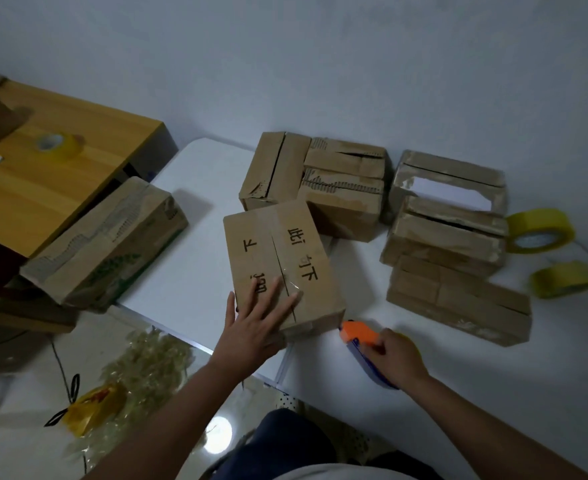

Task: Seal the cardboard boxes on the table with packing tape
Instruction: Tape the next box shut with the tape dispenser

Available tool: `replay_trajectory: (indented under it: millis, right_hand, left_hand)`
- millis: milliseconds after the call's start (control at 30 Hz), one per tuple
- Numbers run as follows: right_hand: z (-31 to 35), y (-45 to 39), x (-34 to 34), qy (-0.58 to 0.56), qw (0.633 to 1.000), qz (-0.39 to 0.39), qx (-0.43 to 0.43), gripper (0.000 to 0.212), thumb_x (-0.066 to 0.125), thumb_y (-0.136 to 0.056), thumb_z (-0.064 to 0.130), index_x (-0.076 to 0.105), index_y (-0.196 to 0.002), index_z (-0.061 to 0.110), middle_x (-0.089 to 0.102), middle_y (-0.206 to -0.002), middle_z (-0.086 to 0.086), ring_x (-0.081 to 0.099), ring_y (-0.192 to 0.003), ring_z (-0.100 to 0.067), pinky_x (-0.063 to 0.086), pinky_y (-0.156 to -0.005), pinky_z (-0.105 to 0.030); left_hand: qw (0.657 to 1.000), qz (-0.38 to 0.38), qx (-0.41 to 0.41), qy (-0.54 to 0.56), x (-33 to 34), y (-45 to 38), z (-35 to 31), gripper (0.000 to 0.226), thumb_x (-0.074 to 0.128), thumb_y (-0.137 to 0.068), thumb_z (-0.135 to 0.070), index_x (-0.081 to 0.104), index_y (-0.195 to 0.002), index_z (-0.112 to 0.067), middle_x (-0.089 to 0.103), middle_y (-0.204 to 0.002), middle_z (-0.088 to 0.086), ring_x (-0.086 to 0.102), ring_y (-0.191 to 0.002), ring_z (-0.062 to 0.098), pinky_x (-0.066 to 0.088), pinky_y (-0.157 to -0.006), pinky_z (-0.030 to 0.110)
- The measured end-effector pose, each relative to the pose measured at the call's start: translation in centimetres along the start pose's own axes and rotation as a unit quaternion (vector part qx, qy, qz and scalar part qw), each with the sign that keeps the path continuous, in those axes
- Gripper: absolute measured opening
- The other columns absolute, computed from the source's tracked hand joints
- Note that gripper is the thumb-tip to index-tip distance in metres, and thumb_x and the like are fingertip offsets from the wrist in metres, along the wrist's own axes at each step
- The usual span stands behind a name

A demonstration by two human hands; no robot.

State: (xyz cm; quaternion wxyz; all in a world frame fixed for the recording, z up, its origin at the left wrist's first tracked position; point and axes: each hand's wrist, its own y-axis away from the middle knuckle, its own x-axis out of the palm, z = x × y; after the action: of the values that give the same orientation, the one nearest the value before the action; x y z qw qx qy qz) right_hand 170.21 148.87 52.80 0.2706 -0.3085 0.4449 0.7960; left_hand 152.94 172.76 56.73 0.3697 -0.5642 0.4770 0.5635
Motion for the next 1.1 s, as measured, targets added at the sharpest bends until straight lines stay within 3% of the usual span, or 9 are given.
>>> replay_trajectory:
  millis: [200,300,400,500,567,767,867,1000,1100]
  right_hand:
    - [-0.3,0.1,0.6,0.035,0.999,0.008,0.003,0.049,0.071,-0.082,0.046,0.035,-0.095,0.015,0.037,-0.066,0.01,0.043,-0.06,-0.009,0.029,-0.048,-0.019]
    - [-0.8,0.3,0.3,0.045,0.999,0.014,-0.015,0.037,0.062,-0.088,0.048,0.04,-0.092,0.018,0.042,-0.066,0.012,0.042,-0.058,-0.003,0.044,-0.059,-0.025]
    - [-0.8,1.5,-1.1,0.054,0.996,0.009,-0.067,0.015,0.052,-0.098,0.036,0.04,-0.09,0.036,0.038,-0.073,0.021,0.034,-0.064,0.009,0.038,-0.07,-0.022]
    - [-2.1,1.0,-2.0,0.08,0.996,-0.034,-0.039,0.023,0.045,-0.101,0.037,0.041,-0.092,0.017,0.047,-0.068,0.009,0.045,-0.058,-0.003,0.033,-0.05,-0.02]
    - [-3.0,0.4,-3.1,0.021,0.997,-0.055,-0.045,0.025,0.043,-0.102,0.035,0.051,-0.099,0.012,0.059,-0.079,0.002,0.054,-0.068,-0.011,0.039,-0.057,-0.025]
    - [-2.0,1.6,-8.8,-0.127,0.987,-0.075,-0.068,0.03,0.041,-0.102,0.038,0.057,-0.096,0.014,0.064,-0.083,-0.001,0.061,-0.071,-0.012,0.045,-0.058,-0.026]
    - [-0.9,2.7,-11.1,-0.128,0.984,-0.072,-0.1,0.029,0.044,-0.1,0.041,0.058,-0.098,0.017,0.065,-0.087,0.004,0.063,-0.078,-0.008,0.052,-0.065,-0.028]
    - [0.2,4.3,-12.9,-0.125,0.98,-0.075,-0.137,0.031,0.046,-0.099,0.043,0.06,-0.097,0.016,0.067,-0.089,0.005,0.063,-0.078,-0.005,0.046,-0.061,-0.018]
    - [1.0,5.1,-13.5,-0.115,0.977,-0.079,-0.159,0.033,0.045,-0.098,0.044,0.06,-0.097,0.015,0.065,-0.084,0.009,0.062,-0.074,-0.001,0.04,-0.054,-0.009]
  left_hand:
    - [1.0,0.001,-0.026,-0.005,0.5,0.0,-1.2,0.086,0.056,-0.095,-0.041,-0.006,-0.154,-0.046,-0.004,-0.166,-0.011,-0.008,-0.151,0.034,0.015,-0.113,0.068]
    - [1.0,-0.006,-0.019,-0.01,0.5,0.3,-1.0,0.087,0.06,-0.093,-0.041,0.0,-0.156,-0.044,0.002,-0.166,-0.01,0.001,-0.151,0.036,0.023,-0.11,0.068]
    - [1.0,0.001,-0.003,-0.013,0.4,0.5,-0.5,0.085,0.058,-0.093,-0.041,0.0,-0.156,-0.044,0.002,-0.166,-0.011,-0.001,-0.151,0.035,0.025,-0.111,0.067]
    - [0.999,0.016,0.041,-0.014,0.3,0.5,0.8,0.089,0.063,-0.091,-0.04,0.003,-0.156,-0.043,0.001,-0.166,-0.011,0.002,-0.152,0.035,0.031,-0.108,0.068]
    - [0.997,0.028,0.072,-0.022,-0.2,0.1,1.5,0.092,0.068,-0.089,-0.039,0.005,-0.156,-0.043,0.002,-0.166,-0.011,0.005,-0.152,0.035,0.034,-0.107,0.065]
    - [0.999,0.023,0.03,0.009,-0.8,-1.7,0.2,0.093,0.061,-0.094,-0.018,-0.002,-0.153,-0.05,-0.007,-0.164,-0.018,-0.008,-0.152,0.028,0.009,-0.117,0.061]
    - [0.993,-0.019,-0.013,0.118,-1.8,-2.5,-2.3,0.077,0.062,-0.095,-0.019,0.019,-0.155,-0.041,0.007,-0.165,-0.009,0.005,-0.152,0.026,0.01,-0.119,0.052]
    - [0.896,-0.057,-0.12,0.423,-5.8,-3.4,-7.0,0.036,0.058,-0.099,-0.021,0.054,-0.134,-0.028,0.054,-0.132,-0.014,0.051,-0.121,0.007,0.043,-0.098,0.021]
    - [0.746,0.083,-0.211,0.626,-6.9,-4.2,-8.7,0.028,0.05,-0.103,-0.028,0.065,-0.125,-0.02,0.068,-0.12,-0.002,0.062,-0.113,0.015,0.049,-0.097,0.031]
